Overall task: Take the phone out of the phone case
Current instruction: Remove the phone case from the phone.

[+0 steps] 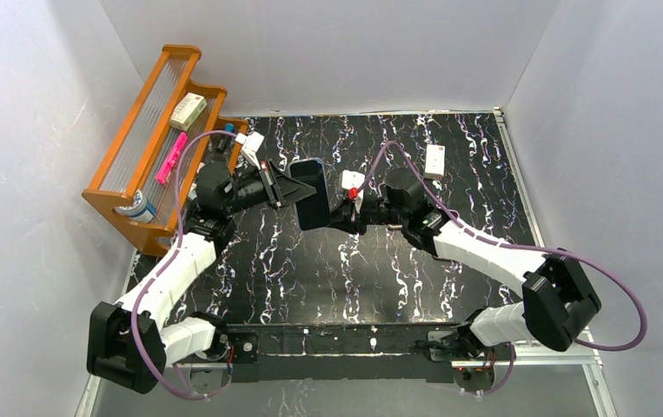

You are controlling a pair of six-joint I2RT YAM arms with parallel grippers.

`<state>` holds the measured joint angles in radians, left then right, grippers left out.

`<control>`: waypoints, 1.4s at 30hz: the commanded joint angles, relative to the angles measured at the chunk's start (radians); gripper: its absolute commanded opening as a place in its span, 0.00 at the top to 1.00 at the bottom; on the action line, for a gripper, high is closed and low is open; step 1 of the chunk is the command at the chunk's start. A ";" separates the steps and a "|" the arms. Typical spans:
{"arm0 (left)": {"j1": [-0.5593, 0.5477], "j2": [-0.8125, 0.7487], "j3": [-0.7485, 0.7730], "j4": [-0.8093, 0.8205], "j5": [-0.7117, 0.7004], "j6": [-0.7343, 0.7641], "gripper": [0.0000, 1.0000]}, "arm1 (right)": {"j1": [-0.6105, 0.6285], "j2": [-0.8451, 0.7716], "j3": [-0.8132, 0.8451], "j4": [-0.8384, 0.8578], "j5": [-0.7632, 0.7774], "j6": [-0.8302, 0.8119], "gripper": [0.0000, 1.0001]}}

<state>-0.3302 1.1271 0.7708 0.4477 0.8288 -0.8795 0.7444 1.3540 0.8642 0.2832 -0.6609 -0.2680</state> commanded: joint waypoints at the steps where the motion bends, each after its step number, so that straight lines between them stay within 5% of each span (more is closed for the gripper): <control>1: -0.049 -0.059 -0.050 0.048 0.018 -0.123 1.00 | -0.002 -0.038 -0.017 0.304 0.261 0.068 0.99; 5: -0.047 -0.090 -0.059 0.037 -0.116 -0.075 1.00 | -0.003 -0.092 -0.083 0.302 0.337 0.203 0.93; 11: -0.046 -0.131 -0.058 -0.037 -0.337 0.003 1.00 | -0.003 -0.243 -0.187 0.240 0.439 0.423 0.56; 20: -0.046 -0.154 -0.134 0.035 -0.442 -0.045 1.00 | -0.003 -0.283 -0.317 0.438 0.272 0.898 0.35; 29: -0.047 -0.155 -0.177 0.169 -0.411 -0.148 1.00 | -0.004 -0.176 -0.260 0.502 0.210 1.111 0.34; 42: -0.047 -0.148 -0.190 0.226 -0.366 -0.204 1.00 | -0.004 -0.153 -0.237 0.535 0.210 1.184 0.37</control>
<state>-0.3779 1.0042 0.5709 0.5816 0.4347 -1.0595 0.7403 1.2110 0.5758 0.7464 -0.4496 0.8906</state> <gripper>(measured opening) 0.126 0.639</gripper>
